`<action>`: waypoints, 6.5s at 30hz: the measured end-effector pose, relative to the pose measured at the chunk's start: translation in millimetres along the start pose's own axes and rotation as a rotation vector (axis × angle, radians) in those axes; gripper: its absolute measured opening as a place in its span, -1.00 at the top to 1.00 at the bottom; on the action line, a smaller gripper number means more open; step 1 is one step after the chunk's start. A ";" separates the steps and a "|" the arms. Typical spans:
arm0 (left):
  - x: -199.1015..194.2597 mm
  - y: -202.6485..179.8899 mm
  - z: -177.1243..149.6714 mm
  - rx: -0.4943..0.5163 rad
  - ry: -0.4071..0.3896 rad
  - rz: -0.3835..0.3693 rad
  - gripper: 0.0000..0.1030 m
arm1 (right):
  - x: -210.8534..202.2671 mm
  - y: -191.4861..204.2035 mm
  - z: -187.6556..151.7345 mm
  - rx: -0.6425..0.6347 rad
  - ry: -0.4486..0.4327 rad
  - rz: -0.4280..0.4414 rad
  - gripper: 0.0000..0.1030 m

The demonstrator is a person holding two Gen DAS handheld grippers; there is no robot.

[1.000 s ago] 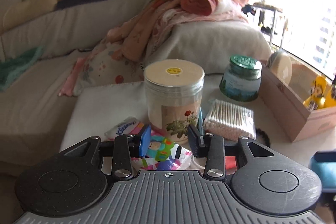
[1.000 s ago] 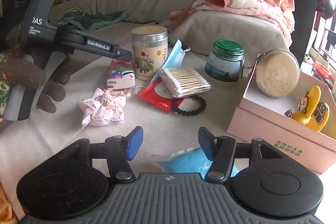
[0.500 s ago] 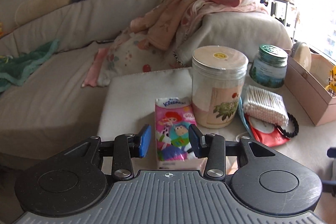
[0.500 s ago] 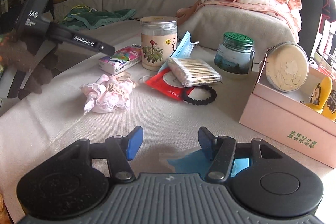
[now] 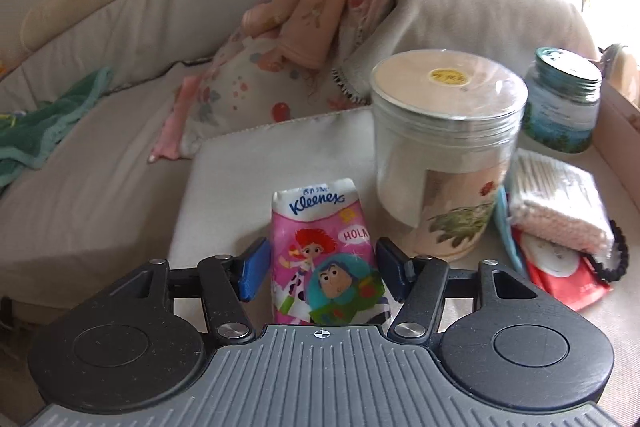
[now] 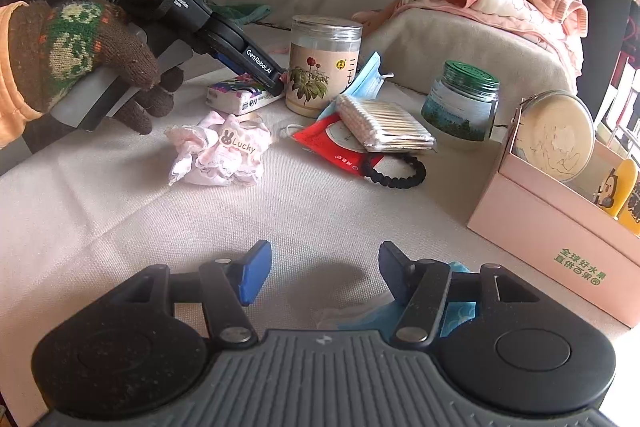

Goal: Organize soft objects
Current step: 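Grasp the Kleenex tissue pack with the left tool and lift it, then carry the tissue pack to the box with the left tool while the right grasps the lace sock, then lower the pink lace sock into the pink box and open the right tool, then grasp the blue wet-wipe pack with the right tool while the left grasps the ribbon clip, then lower the wet-wipe pack and ribbon clip into the pink box, opening both tools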

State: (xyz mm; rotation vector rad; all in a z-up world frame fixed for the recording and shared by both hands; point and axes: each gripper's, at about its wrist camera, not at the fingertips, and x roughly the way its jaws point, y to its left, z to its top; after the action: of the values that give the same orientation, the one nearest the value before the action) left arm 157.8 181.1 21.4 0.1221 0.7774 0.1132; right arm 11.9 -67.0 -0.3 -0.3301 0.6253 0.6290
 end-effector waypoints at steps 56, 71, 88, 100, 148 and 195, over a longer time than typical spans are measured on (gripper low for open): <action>-37.7 -215.3 113.2 -0.053 -0.024 -0.658 -0.11 | -213.2 -180.8 21.2 0.381 -0.213 -0.277 0.58; -78.7 -153.5 56.3 -0.034 -0.153 -0.732 -0.09 | -50.5 -271.3 107.9 0.467 -0.060 -0.297 0.58; -99.0 -1.1 -46.5 -0.207 -0.193 -0.451 -0.09 | 48.4 -284.5 124.1 0.546 0.249 -0.269 0.18; -84.0 39.2 -63.4 -0.345 -0.152 -0.356 -0.09 | -72.3 -186.4 92.2 0.341 -0.036 -0.239 -0.16; -49.4 -18.0 -52.2 -0.109 -0.023 -0.250 -0.07 | -69.8 -62.9 -23.8 0.099 0.073 0.032 -0.33; -70.9 -229.9 93.3 0.065 -0.086 -0.691 0.59 | -243.3 -141.9 -26.0 0.329 -0.239 -0.330 -0.08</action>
State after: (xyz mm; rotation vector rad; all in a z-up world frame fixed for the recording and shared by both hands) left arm 186.4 -62.5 101.6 -0.0843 0.7014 -0.5693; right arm -64.0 -295.7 147.8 -0.0444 0.4217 0.2363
